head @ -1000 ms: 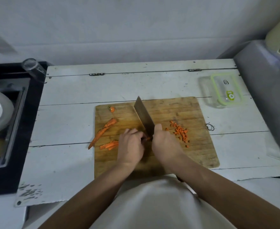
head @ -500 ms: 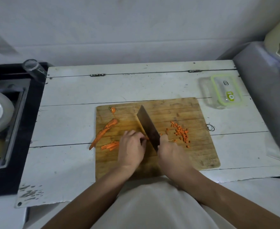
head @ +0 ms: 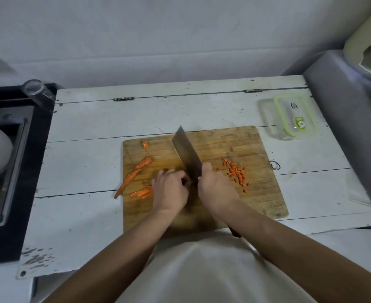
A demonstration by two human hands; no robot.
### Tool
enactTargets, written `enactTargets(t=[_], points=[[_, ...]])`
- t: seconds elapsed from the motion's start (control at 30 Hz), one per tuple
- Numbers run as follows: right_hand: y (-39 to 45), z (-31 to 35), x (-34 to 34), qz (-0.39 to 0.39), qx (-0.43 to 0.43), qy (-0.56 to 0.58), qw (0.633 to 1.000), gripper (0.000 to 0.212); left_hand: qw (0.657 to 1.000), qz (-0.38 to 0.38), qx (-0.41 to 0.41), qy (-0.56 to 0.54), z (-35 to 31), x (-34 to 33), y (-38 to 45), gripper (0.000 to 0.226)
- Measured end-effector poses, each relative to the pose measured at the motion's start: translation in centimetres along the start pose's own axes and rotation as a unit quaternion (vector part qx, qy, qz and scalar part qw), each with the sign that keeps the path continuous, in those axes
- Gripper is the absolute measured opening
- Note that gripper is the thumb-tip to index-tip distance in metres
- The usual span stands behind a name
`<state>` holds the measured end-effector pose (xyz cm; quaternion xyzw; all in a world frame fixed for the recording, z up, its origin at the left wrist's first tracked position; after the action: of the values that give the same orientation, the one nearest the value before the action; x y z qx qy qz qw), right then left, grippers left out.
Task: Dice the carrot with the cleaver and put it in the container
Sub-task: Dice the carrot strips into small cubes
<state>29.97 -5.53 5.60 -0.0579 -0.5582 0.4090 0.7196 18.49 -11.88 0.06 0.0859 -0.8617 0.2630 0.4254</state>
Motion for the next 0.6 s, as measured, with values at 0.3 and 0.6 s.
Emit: enactTargets(t=[0.3,0.6], points=[[-3.6,-2.8,1.1,0.02,0.015,0.002,1.0,0.008,0.997,0.022,-0.014,-0.071,1.5,2.8,-1.0,0.02],[-2.5,-2.9,-0.8,0.021,0.003,-0.051,0.998,0.011,0.998,0.008,-0.037,0.059,5.5,4.1,-3.3,0.033]])
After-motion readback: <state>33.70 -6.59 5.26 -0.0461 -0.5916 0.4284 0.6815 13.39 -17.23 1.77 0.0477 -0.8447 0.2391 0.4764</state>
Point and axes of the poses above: each hand's wrist, its own y-axis towards the middle knuckle, its own x-axis out of the back of the hand, z = x × y, the point moved 1 cm from there along y, towards the middle knuckle, and after that the axes turned 14 degrees about z, right-handed, at the moved point
